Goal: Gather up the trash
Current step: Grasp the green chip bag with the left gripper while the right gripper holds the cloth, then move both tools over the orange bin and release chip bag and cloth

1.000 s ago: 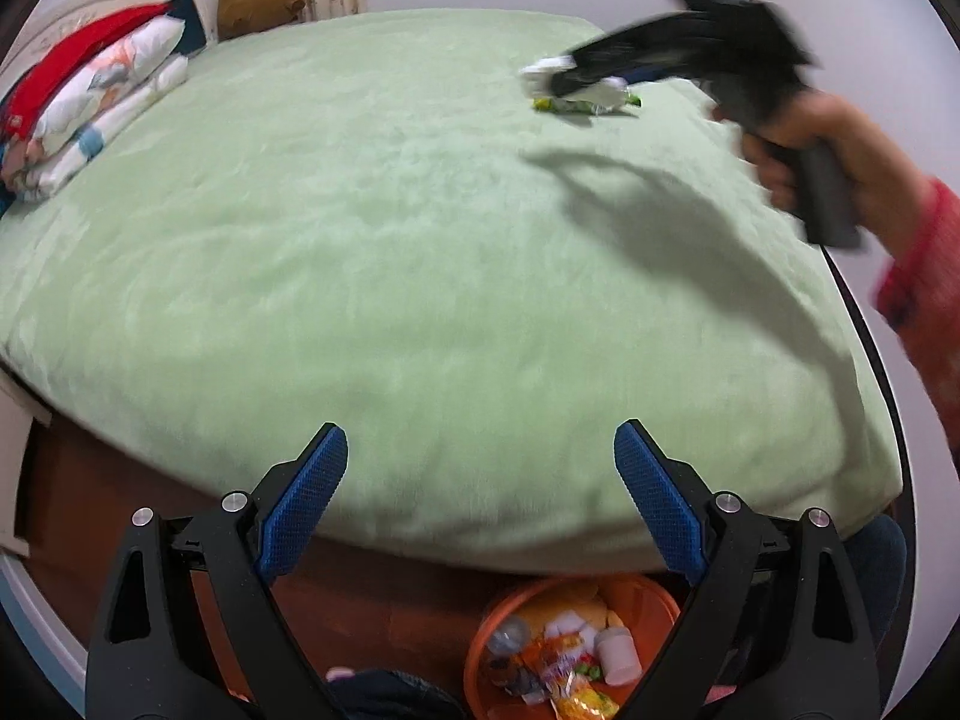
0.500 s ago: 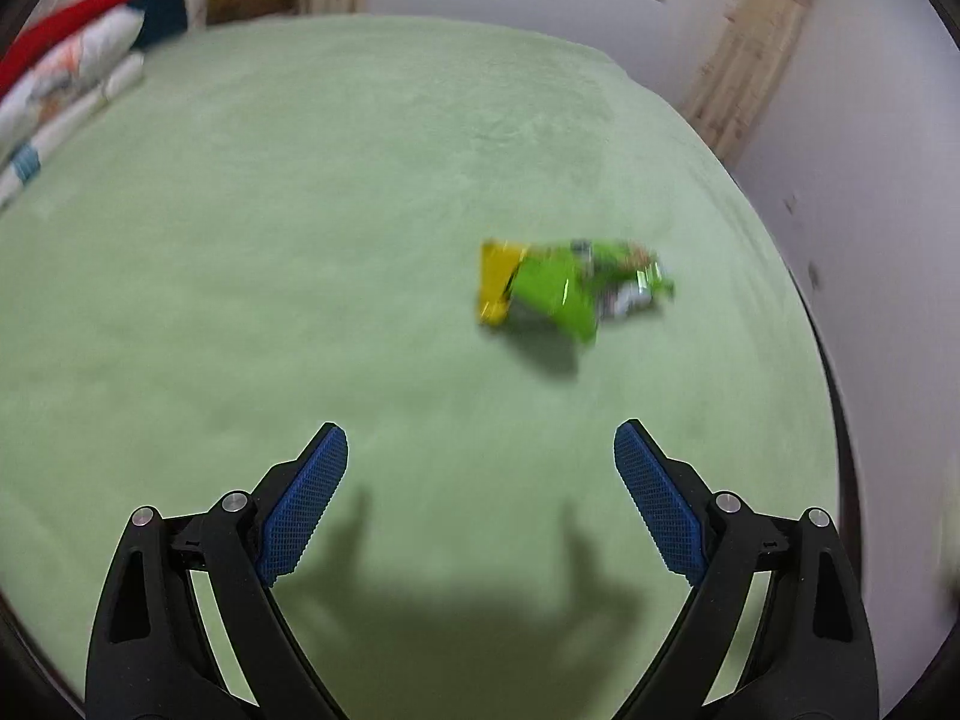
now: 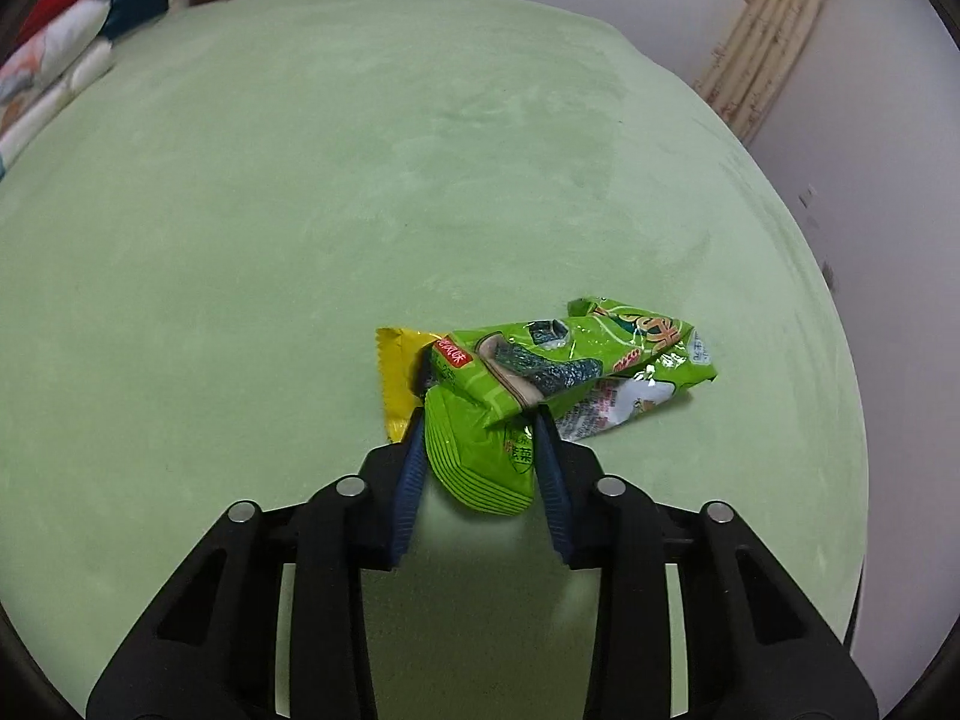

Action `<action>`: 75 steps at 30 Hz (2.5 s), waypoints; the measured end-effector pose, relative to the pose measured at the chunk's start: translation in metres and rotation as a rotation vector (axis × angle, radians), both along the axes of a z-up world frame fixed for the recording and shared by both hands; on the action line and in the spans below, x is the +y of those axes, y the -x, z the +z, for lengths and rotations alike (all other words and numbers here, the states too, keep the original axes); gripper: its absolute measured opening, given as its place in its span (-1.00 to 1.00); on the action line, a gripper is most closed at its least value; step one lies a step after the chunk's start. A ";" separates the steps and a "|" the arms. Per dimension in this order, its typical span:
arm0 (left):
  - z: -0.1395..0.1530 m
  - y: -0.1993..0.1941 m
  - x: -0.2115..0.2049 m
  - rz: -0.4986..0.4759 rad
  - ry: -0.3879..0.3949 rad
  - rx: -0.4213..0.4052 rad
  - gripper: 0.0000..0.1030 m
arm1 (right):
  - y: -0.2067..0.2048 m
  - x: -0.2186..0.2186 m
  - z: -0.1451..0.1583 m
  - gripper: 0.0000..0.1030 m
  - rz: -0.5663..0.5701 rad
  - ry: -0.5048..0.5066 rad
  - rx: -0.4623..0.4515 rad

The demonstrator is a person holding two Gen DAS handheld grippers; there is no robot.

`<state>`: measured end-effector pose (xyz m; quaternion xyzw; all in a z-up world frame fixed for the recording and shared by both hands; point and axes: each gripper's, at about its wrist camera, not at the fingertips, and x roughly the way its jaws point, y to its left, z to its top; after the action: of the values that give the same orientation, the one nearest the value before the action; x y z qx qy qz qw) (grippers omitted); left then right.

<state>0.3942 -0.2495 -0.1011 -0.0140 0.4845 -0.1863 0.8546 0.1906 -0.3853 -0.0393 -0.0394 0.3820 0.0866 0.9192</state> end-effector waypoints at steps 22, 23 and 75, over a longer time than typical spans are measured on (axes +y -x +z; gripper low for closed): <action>0.071 0.189 0.101 -0.100 -0.111 -0.209 -0.64 | 0.062 0.038 0.005 0.09 0.012 -0.006 -0.001; 0.074 0.201 0.107 -0.107 -0.110 -0.219 -0.64 | 0.068 0.041 0.006 0.09 0.013 -0.004 -0.002; -0.180 0.443 0.189 -0.198 -0.313 0.311 -0.20 | 0.232 0.189 -0.226 0.39 0.121 0.080 0.526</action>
<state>-0.0489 -0.0608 -0.2813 0.1375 0.6322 -0.1873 0.7392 -0.0410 -0.1967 -0.2651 -0.0747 0.6076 0.1336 0.7794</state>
